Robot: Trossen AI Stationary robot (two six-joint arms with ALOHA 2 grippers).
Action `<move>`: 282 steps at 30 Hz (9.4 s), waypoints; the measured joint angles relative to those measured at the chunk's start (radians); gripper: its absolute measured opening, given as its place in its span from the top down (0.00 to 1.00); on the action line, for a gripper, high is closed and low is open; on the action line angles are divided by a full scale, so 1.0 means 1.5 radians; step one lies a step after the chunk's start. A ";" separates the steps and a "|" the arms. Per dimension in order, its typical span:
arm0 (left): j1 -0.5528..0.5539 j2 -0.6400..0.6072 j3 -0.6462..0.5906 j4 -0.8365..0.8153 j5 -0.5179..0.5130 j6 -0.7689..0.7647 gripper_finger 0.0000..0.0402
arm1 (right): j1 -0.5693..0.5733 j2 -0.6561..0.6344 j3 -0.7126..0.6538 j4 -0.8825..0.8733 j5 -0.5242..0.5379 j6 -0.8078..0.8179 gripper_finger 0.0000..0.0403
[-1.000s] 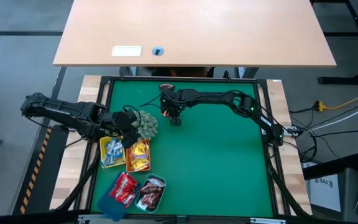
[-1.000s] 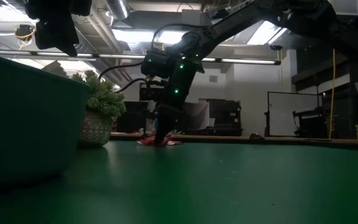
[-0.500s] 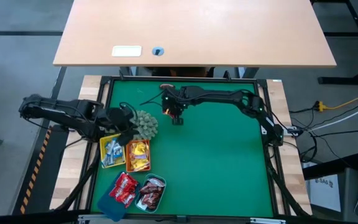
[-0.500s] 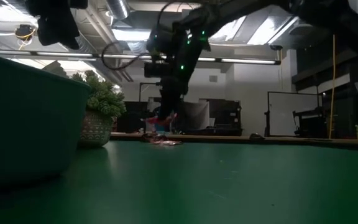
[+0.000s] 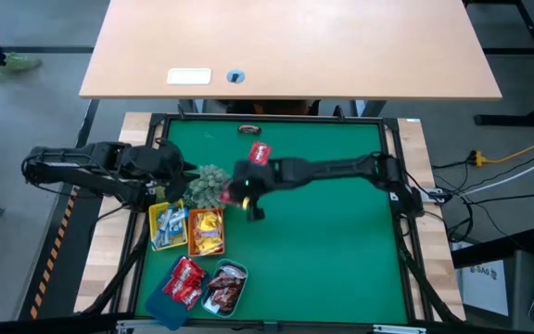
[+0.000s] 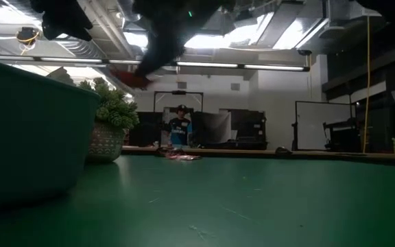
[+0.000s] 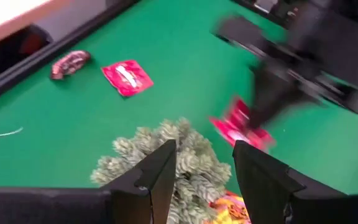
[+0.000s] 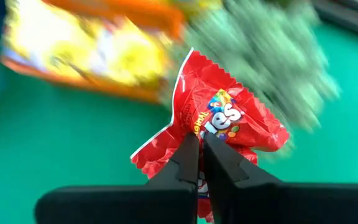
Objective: Sort candy
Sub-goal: Put the red chocolate into the blue basket, then put the brown chocolate into the green basket
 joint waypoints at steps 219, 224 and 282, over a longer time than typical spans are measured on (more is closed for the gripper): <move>0.544 0.842 0.291 0.272 0.266 0.480 0.61 | -0.120 -0.021 0.266 -0.483 0.036 0.047 0.57; 0.542 0.842 0.309 0.246 0.271 0.452 0.61 | -0.120 -0.021 0.266 -0.483 0.036 0.047 0.57; 0.557 0.890 0.353 0.191 0.220 0.452 1.00 | -0.125 -0.044 0.266 -0.510 0.031 0.045 0.57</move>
